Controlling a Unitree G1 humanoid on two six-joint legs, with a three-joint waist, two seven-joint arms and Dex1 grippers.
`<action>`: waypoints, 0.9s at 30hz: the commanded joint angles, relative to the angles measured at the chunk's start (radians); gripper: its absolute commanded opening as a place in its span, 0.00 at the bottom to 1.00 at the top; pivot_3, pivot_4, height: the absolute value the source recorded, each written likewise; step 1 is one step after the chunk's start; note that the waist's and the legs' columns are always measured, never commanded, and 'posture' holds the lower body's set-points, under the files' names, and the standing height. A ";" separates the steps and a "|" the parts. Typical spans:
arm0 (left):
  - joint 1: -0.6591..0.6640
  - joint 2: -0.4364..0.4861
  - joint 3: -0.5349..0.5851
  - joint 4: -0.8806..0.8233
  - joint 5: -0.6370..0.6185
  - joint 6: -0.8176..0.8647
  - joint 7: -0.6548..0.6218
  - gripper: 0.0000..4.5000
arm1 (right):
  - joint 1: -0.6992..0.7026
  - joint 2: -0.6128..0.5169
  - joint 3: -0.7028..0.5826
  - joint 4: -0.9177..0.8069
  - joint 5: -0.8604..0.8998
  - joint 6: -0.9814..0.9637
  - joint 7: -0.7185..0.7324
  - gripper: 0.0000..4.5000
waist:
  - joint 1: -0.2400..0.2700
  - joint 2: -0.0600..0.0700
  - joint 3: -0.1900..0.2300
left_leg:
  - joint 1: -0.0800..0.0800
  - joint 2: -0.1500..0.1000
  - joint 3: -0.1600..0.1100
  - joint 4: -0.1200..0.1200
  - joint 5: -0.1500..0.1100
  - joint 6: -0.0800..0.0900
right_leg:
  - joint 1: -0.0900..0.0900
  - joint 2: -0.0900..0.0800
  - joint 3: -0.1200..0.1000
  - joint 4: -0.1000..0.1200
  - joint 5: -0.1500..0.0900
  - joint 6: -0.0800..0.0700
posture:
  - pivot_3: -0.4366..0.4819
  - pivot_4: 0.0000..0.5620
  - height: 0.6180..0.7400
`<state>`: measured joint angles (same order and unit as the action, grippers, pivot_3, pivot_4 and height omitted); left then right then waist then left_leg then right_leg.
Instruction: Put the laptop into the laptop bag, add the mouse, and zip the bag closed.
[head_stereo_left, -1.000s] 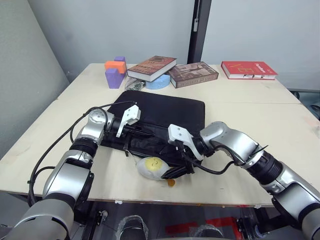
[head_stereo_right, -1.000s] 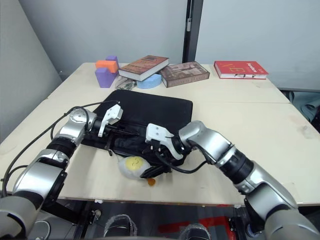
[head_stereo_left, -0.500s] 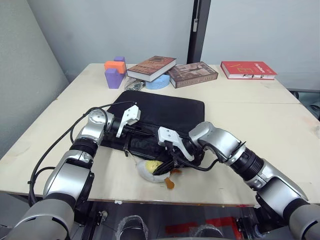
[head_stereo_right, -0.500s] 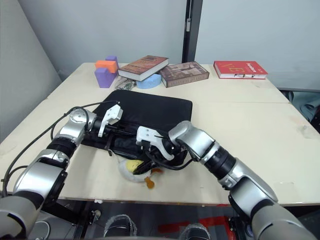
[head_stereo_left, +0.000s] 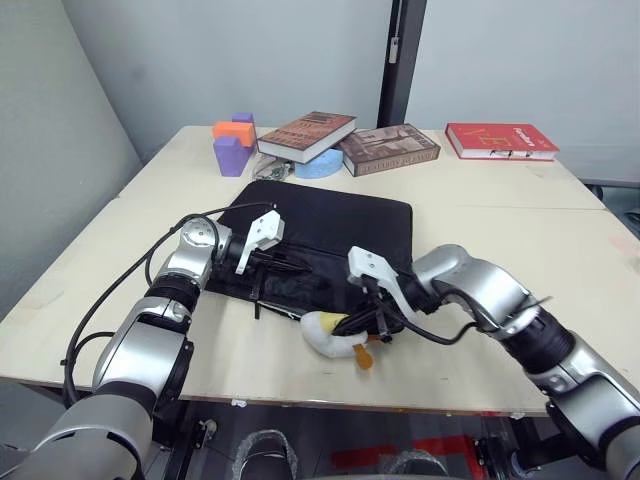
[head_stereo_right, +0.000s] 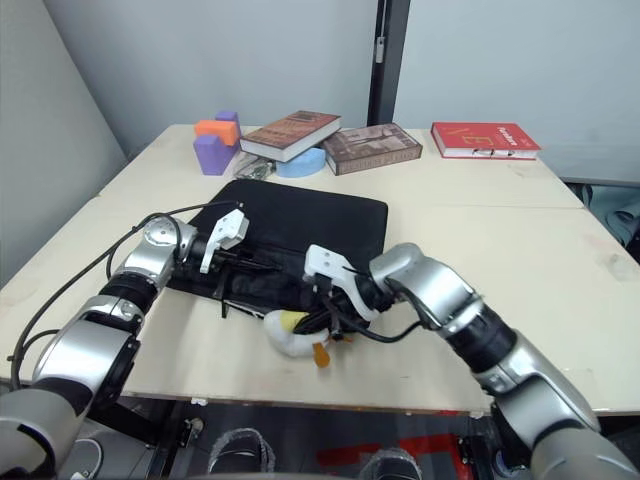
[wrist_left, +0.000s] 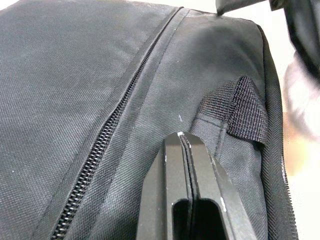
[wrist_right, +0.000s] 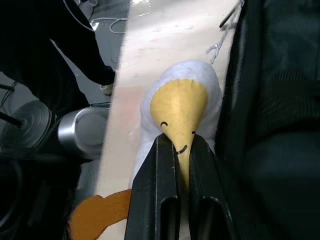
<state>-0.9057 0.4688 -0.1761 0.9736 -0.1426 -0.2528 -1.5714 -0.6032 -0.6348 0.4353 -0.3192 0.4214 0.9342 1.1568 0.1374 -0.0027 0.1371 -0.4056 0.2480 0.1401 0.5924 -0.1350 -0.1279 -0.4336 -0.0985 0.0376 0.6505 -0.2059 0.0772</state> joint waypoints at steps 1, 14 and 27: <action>-0.012 0.004 -0.008 0.037 0.039 -0.012 -0.019 0.00 | 0.055 -0.059 -0.092 -0.129 0.053 0.040 -0.030 0.01 | 0.001 0.000 0.000 | 0.000 0.000 0.000 0.000 0.000 0.000 | 0.000 0.000 0.000 0.000 0.000 0.000 | 0.48 0.27 0.87; -0.039 -0.014 -0.009 0.079 0.066 -0.044 -0.023 0.00 | 0.524 -0.317 -0.566 -0.338 0.204 0.120 -0.134 0.01 | 0.015 0.000 0.000 | 0.000 -0.001 0.002 -0.001 0.000 0.000 | 0.000 -0.001 0.002 -0.003 0.000 0.000 | 0.48 0.27 0.87; -0.052 -0.034 -0.013 0.092 0.074 -0.059 -0.033 0.00 | 0.848 -0.453 -0.886 -0.192 0.147 -0.030 -0.066 0.01 | 0.018 -0.001 0.000 | 0.000 -0.002 0.003 -0.001 0.000 0.001 | 0.000 -0.002 0.002 -0.005 0.000 0.001 | 0.48 0.27 0.87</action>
<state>-0.9526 0.4371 -0.1768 1.0480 -0.1028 -0.3051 -1.5736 0.2337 -1.0666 -0.3956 -0.5411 0.5882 0.9370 1.0786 0.1550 -0.0035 0.1375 -0.4056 0.2463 0.1430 0.5910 -0.1354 -0.1272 -0.4335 -0.1009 0.0399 0.6458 -0.2064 0.0782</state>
